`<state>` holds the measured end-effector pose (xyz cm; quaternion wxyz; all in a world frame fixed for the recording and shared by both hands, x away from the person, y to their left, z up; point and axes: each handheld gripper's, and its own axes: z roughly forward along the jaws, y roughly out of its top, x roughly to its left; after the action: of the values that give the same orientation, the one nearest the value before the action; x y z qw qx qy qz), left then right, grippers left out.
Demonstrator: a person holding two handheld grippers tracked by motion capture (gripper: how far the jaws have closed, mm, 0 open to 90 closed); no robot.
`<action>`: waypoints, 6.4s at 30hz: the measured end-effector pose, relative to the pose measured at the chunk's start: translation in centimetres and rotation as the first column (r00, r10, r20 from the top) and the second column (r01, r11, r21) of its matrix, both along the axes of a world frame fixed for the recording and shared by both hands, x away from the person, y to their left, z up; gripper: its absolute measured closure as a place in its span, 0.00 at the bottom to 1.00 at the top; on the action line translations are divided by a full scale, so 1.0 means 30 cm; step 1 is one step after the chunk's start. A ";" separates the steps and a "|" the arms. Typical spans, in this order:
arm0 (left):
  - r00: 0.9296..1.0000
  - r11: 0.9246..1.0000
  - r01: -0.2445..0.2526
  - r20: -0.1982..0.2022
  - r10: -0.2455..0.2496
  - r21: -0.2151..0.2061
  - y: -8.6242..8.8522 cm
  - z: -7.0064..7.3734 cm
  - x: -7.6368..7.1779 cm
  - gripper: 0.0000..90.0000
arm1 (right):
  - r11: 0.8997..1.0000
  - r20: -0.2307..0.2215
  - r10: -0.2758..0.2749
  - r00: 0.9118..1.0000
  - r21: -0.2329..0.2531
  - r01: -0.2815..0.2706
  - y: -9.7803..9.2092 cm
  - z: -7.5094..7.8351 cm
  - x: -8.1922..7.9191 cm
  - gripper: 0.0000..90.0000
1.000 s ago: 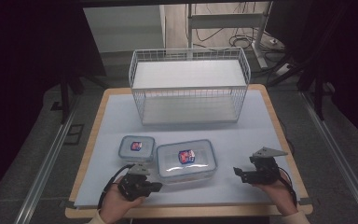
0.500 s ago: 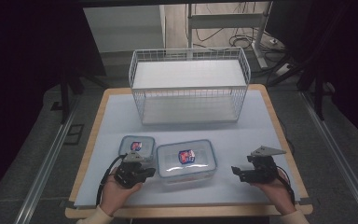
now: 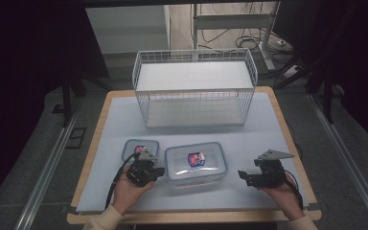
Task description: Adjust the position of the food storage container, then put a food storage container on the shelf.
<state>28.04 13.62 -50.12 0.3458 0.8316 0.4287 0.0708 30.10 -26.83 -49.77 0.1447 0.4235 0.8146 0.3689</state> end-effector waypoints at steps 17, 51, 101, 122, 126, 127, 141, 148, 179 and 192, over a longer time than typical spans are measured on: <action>1.000 1.000 0.013 -0.010 -0.013 0.000 -0.085 -0.006 0.082 1.00 | 1.000 -0.009 -0.004 1.000 0.008 0.004 -0.007 0.000 0.001 0.21; 0.997 0.961 -0.038 -0.072 0.019 -0.273 -0.033 0.081 0.057 0.23 | 0.980 -0.028 0.055 0.998 0.194 -0.048 -0.017 0.065 0.011 0.22; 0.964 0.935 -0.101 -0.267 0.007 -0.340 -0.134 -0.020 0.152 0.18 | 0.910 -0.336 0.138 0.932 0.415 0.015 0.068 -0.020 0.210 0.26; 0.977 0.901 -0.074 -0.211 -0.020 -0.427 -0.068 -0.009 0.105 0.46 | 0.902 -0.269 0.173 0.948 0.431 -0.043 0.022 0.013 0.144 0.42; 0.979 0.896 -0.066 -0.200 -0.026 -0.438 -0.061 -0.005 0.099 0.50 | 0.898 -0.257 0.177 0.950 0.438 -0.049 0.012 0.017 0.128 0.45; 0.980 0.897 -0.063 -0.195 -0.027 -0.437 -0.062 -0.004 0.097 0.50 | 0.898 -0.253 0.178 0.951 0.437 -0.052 0.010 0.017 0.123 0.46; 0.986 0.900 -0.028 -0.162 -0.047 -0.435 -0.055 0.000 0.084 0.54 | 0.888 -0.231 0.185 0.955 0.456 -0.062 -0.005 0.018 0.099 0.50; 0.989 0.898 -0.030 -0.141 -0.036 -0.439 -0.055 0.000 0.067 0.55 | 0.877 -0.267 0.162 0.950 0.480 -0.015 -0.010 0.020 0.095 0.54; 0.997 0.902 -0.013 -0.071 -0.020 -0.431 -0.049 0.064 0.072 0.57 | 0.875 -0.220 0.131 0.967 0.484 -0.008 0.002 0.079 0.087 0.55; 1.000 0.902 0.007 -0.007 -0.011 -0.431 -0.028 0.166 0.081 0.57 | 0.874 -0.142 0.140 0.980 0.484 -0.054 0.025 0.179 0.100 0.55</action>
<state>30.48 12.78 -45.13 0.5193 0.7371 0.4314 -0.0309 33.09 -26.08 -44.41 -0.0540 0.4349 0.7283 0.5268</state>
